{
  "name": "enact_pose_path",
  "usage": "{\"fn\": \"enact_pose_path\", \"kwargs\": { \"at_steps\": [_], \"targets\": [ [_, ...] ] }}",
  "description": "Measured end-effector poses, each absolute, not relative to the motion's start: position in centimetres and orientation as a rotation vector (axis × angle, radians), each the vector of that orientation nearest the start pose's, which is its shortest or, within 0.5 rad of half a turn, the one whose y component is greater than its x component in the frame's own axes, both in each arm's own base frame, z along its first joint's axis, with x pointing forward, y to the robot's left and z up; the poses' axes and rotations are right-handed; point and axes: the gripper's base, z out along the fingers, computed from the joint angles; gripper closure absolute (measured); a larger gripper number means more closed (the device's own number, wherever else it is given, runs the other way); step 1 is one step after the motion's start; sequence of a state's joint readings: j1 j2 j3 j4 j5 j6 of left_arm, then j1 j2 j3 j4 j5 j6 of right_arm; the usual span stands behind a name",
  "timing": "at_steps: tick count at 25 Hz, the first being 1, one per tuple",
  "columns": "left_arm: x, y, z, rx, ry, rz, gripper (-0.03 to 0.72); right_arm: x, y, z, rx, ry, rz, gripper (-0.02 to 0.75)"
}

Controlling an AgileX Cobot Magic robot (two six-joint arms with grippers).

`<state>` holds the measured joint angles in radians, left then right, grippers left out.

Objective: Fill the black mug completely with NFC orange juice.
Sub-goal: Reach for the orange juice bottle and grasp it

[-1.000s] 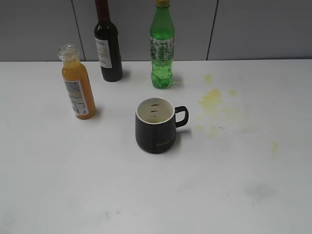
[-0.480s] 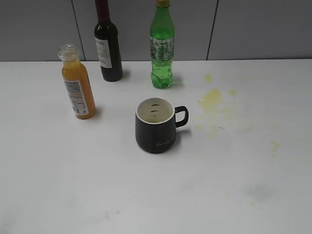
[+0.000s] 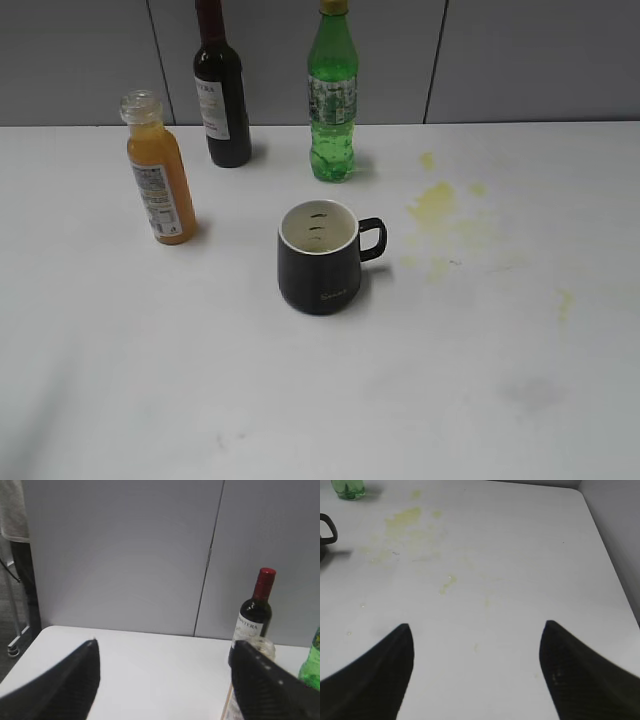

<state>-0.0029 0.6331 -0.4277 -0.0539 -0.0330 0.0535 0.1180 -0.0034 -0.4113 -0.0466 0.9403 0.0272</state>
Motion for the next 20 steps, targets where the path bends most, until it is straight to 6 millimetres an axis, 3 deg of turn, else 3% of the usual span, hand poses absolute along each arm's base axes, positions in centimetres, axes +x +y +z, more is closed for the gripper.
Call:
{"fn": "enact_pose_path", "kwargs": {
  "at_steps": [9,20],
  "targets": [
    [18.9,-2.9,23.7,0.068,1.757,-0.139,0.097,0.9,-0.2,26.2,-0.095,2.006,0.037,0.144],
    [23.2,-7.3,16.2,0.322,1.774,-0.224,0.024,0.9,-0.2,26.2,-0.095,2.006,0.037,0.146]
  ]
}}
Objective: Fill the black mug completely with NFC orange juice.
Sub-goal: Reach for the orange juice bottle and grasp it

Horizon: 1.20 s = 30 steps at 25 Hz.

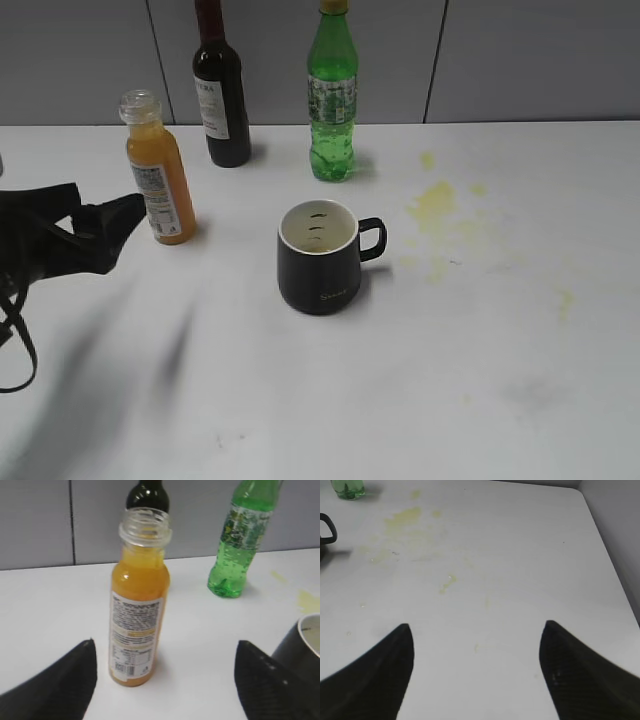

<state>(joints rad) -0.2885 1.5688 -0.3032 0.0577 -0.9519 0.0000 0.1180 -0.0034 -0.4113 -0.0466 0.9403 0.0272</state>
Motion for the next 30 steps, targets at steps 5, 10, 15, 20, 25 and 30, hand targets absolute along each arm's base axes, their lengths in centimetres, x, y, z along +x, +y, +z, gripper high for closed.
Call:
{"fn": "enact_pose_path", "kwargs": {
  "at_steps": [5,10,15,20,25,30],
  "targets": [
    [24.9,-8.0,13.2,0.338,1.814,-0.233,0.022,0.9,-0.2,26.2,-0.095,2.006,0.037,0.146],
    [27.5,-8.7,11.9,0.347,1.813,-0.219,0.022,0.9,-0.2,26.2,-0.095,2.006,0.037,0.146],
    [29.7,-9.1,10.5,0.348,1.827,-0.191,0.022,0.9,-0.2,26.2,-0.095,2.006,0.037,0.146],
    [31.8,-9.2,9.7,0.338,1.819,-0.175,0.022,0.9,-0.2,26.2,-0.095,2.006,0.037,0.146],
    [33.5,-8.9,9.1,0.337,1.806,-0.165,0.022,0.9,-0.2,26.2,-0.095,2.006,0.037,0.146],
    [35.0,-9.5,8.3,0.388,1.807,-0.179,0.022,0.9,-0.2,26.2,-0.095,2.006,0.037,0.146]
  ]
}}
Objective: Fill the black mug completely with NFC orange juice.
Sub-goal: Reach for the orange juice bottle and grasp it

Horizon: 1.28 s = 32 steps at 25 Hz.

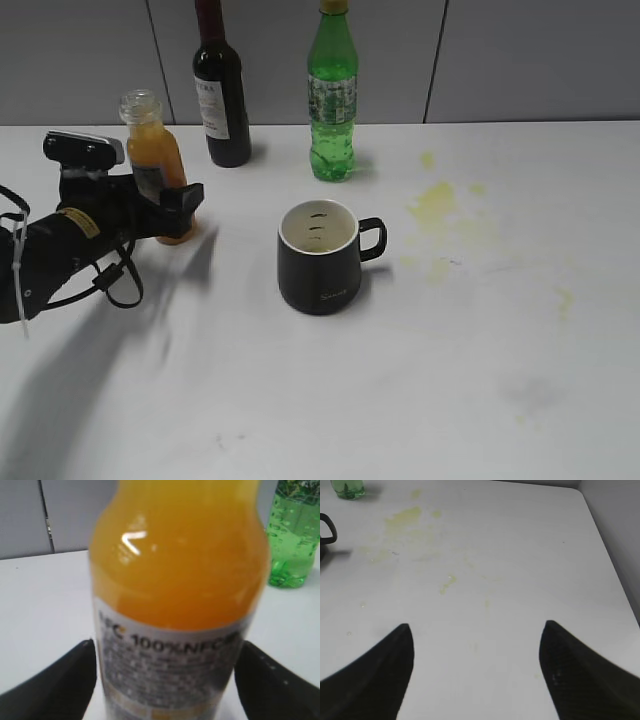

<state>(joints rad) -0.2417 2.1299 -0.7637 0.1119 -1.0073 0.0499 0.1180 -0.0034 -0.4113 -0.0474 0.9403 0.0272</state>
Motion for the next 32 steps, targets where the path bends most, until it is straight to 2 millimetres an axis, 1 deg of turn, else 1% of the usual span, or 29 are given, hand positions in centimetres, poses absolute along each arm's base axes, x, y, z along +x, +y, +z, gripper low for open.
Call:
{"fn": "enact_pose_path", "kwargs": {
  "at_steps": [5,9,11,14,15,22,27,29,32],
  "targets": [
    [36.6,-9.9,7.7,0.395,1.791,-0.181,0.027,0.9,-0.2,26.2,-0.095,2.006,0.037,0.146],
    [37.1,-10.1,7.0,0.397,1.795,-0.182,0.048,0.9,-0.2,26.2,-0.095,2.006,0.037,0.146],
    [37.1,-10.1,6.9,0.399,1.787,-0.185,0.095,0.9,-0.2,26.2,-0.095,2.006,0.037,0.146],
    [37.1,-10.2,6.9,0.402,1.78,-0.188,0.203,0.9,-0.2,26.2,-0.095,2.006,0.037,0.146],
    [37.1,-10.2,6.9,0.402,1.775,-0.187,0.223,0.9,-0.2,26.2,-0.095,2.006,0.037,0.146],
    [37.1,-10.3,6.9,0.414,1.766,-0.194,0.222,0.9,-0.2,26.2,-0.095,2.006,0.037,0.146],
    [36.7,-11.1,7.0,0.517,1.74,-0.235,0.222,0.9,-0.2,26.2,-0.095,2.006,0.037,0.146],
    [36.6,-11.8,7.5,0.548,1.722,-0.252,0.222,0.9,-0.2,26.2,-0.095,2.006,0.037,0.146],
    [36.4,-12.7,8.8,0.584,1.686,-0.269,0.222,0.9,-0.2,26.2,-0.095,2.006,0.037,0.146]
  ]
}}
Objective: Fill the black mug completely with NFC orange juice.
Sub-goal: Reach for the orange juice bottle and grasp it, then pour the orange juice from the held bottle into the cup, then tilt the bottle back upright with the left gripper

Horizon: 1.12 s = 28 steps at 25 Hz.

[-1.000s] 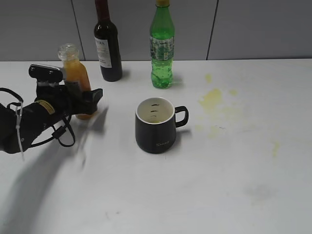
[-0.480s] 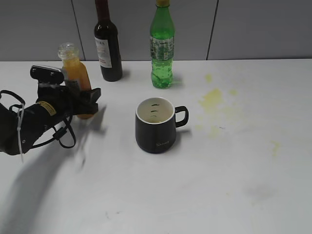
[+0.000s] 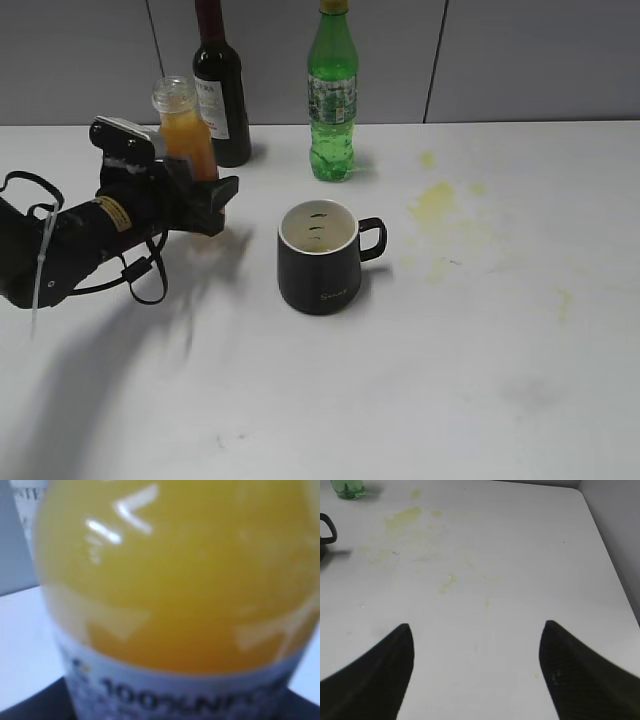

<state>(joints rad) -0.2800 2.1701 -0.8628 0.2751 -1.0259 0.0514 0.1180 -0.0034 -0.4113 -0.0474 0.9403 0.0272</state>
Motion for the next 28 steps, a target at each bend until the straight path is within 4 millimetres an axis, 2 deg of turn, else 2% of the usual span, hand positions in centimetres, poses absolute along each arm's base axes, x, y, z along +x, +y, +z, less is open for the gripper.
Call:
{"fn": "enact_pose_path", "kwargs": {
  "at_steps": [8,16,28],
  "targets": [
    [36.8,-14.7,9.6,0.66,1.685,-0.284,0.222,0.9,-0.2,26.2,-0.095,2.006,0.037,0.146],
    [37.8,-15.7,10.3,0.763,1.67,-0.269,0.222,0.9,-0.2,26.2,-0.095,2.006,0.037,0.146],
    [37.5,-16.9,10.0,1.134,1.517,-0.013,0.222,0.9,-0.2,26.2,-0.095,2.006,0.037,0.146]
  ]
}}
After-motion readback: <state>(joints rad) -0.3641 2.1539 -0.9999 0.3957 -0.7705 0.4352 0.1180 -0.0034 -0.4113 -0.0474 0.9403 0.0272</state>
